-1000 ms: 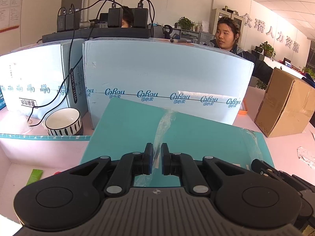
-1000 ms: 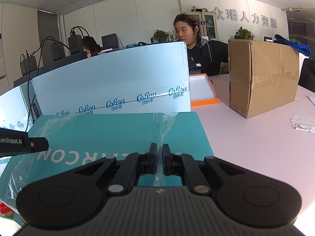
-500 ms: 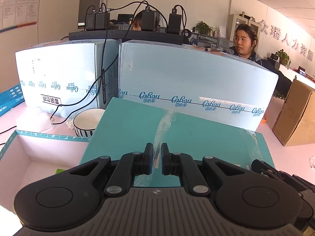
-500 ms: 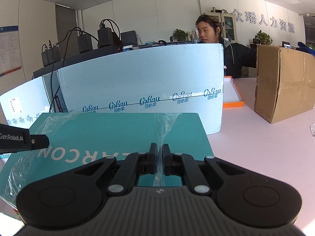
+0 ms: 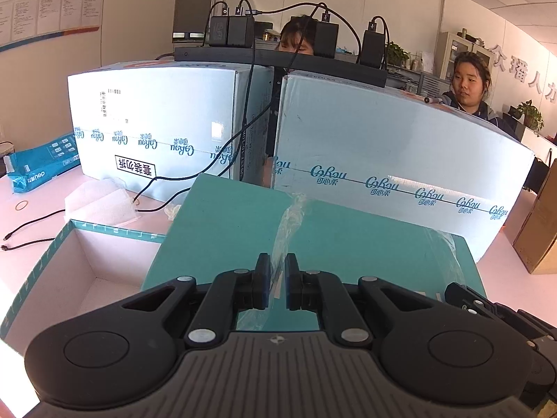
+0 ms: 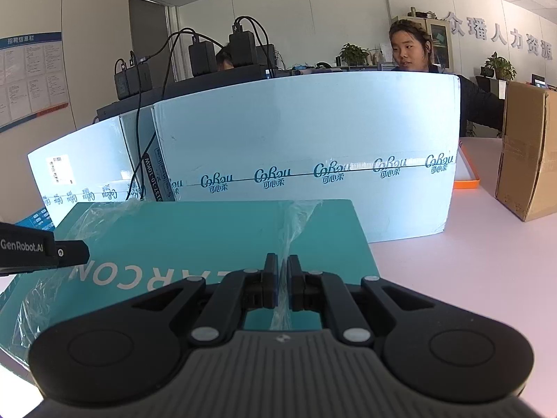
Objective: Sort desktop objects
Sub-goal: 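Carry the folder with both grippers over the white box, then lower the folder onto the white box with both grippers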
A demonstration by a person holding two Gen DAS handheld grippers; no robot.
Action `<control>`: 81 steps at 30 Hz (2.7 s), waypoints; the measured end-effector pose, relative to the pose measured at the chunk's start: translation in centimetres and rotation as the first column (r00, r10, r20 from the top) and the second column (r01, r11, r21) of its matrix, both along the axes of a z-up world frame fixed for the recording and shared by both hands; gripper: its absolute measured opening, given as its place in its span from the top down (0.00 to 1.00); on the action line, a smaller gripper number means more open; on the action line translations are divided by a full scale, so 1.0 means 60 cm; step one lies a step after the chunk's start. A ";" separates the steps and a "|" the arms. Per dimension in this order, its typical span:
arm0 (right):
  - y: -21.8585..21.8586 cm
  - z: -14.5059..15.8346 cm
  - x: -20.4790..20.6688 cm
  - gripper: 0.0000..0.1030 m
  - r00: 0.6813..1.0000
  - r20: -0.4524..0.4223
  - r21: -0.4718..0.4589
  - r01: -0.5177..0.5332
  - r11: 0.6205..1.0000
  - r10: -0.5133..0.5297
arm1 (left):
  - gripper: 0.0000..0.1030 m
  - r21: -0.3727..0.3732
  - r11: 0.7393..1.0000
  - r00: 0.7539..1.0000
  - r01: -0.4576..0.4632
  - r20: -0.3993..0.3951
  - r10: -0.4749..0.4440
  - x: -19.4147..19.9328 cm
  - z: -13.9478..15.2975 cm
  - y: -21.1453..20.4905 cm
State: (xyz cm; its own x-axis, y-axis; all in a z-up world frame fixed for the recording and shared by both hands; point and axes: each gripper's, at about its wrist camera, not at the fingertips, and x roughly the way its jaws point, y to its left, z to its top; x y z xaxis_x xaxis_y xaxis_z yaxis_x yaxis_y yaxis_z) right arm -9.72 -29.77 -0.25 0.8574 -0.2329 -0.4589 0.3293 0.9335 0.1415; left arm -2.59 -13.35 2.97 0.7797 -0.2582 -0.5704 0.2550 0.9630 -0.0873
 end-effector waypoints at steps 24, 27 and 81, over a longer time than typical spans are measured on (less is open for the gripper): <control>0.066 -0.001 0.042 0.93 0.996 -0.014 0.007 -0.085 0.996 0.085 | 0.94 0.009 0.996 0.996 -0.085 -0.023 0.086 0.026 -0.001 0.068; 0.071 -0.001 0.045 0.93 0.996 -0.015 0.005 -0.088 0.996 0.088 | 0.94 0.008 0.996 0.996 -0.088 -0.024 0.088 0.027 -0.001 0.072; 0.159 0.010 0.083 0.92 0.987 -0.017 -0.003 -0.159 0.987 0.159 | 0.94 0.007 0.985 0.985 -0.172 -0.025 0.172 0.048 0.004 0.160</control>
